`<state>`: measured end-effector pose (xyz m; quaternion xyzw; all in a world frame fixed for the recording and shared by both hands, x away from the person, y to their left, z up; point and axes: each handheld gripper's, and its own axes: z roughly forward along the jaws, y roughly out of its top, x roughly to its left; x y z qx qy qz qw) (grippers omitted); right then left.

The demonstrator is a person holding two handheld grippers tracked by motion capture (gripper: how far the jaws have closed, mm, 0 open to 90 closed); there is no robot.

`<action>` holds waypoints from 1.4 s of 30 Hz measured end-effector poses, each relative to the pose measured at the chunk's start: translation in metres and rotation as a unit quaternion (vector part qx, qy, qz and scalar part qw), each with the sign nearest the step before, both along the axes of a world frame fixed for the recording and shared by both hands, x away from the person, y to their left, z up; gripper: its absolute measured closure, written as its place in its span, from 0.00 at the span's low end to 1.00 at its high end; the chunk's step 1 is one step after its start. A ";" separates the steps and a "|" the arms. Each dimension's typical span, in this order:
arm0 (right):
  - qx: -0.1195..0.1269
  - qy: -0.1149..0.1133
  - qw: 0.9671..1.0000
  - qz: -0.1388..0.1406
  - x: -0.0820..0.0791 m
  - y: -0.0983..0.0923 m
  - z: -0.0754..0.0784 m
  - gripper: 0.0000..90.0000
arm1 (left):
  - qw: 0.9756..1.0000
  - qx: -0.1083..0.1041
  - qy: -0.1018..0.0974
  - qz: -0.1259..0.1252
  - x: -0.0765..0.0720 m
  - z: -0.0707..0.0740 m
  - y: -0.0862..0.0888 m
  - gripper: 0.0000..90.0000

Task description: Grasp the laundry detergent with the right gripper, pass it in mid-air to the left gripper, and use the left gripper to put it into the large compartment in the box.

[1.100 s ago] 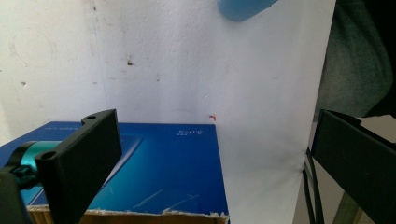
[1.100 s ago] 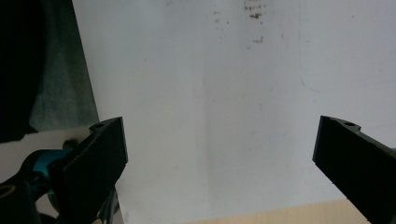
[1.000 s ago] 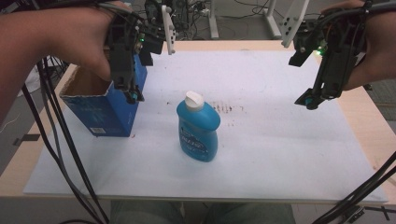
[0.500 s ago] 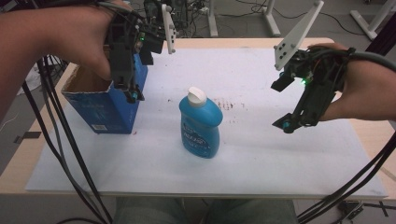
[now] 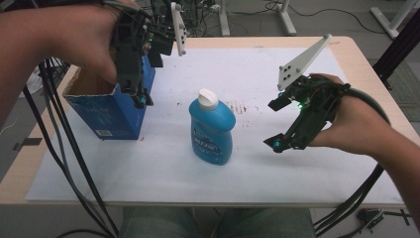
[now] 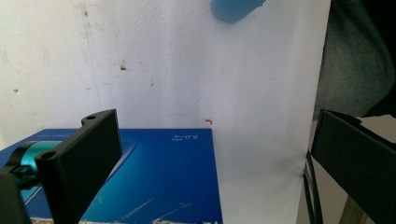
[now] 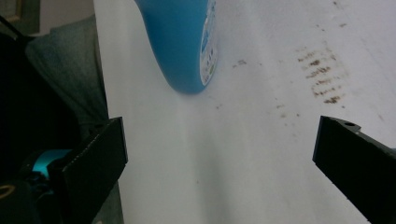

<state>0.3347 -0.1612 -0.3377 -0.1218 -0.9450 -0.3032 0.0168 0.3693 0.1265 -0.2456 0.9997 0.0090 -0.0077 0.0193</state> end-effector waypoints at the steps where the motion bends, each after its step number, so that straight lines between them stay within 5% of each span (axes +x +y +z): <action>1: 0.004 -0.001 1.000 -0.005 0.000 0.002 -0.004 0.02 | 1.000 0.000 -0.001 0.000 0.000 -0.001 0.000 0.02; 19: 0.078 0.015 0.996 -0.033 -0.004 0.038 -0.055 0.02 | 1.000 -0.005 0.000 0.001 -0.004 -0.004 0.004 0.02; 29: 0.123 0.014 0.991 -0.047 -0.010 0.054 -0.072 0.02 | 1.000 -0.010 -0.001 0.001 -0.006 -0.006 0.008 0.02; 36: 0.151 0.004 0.987 -0.059 -0.015 0.068 -0.083 0.02 | 1.000 -0.011 -0.001 0.001 -0.008 -0.007 0.011 0.02; 42: 0.199 -0.013 0.977 -0.077 -0.018 0.070 -0.090 0.02 | 1.000 -0.009 -0.002 0.005 -0.008 -0.008 0.014 0.02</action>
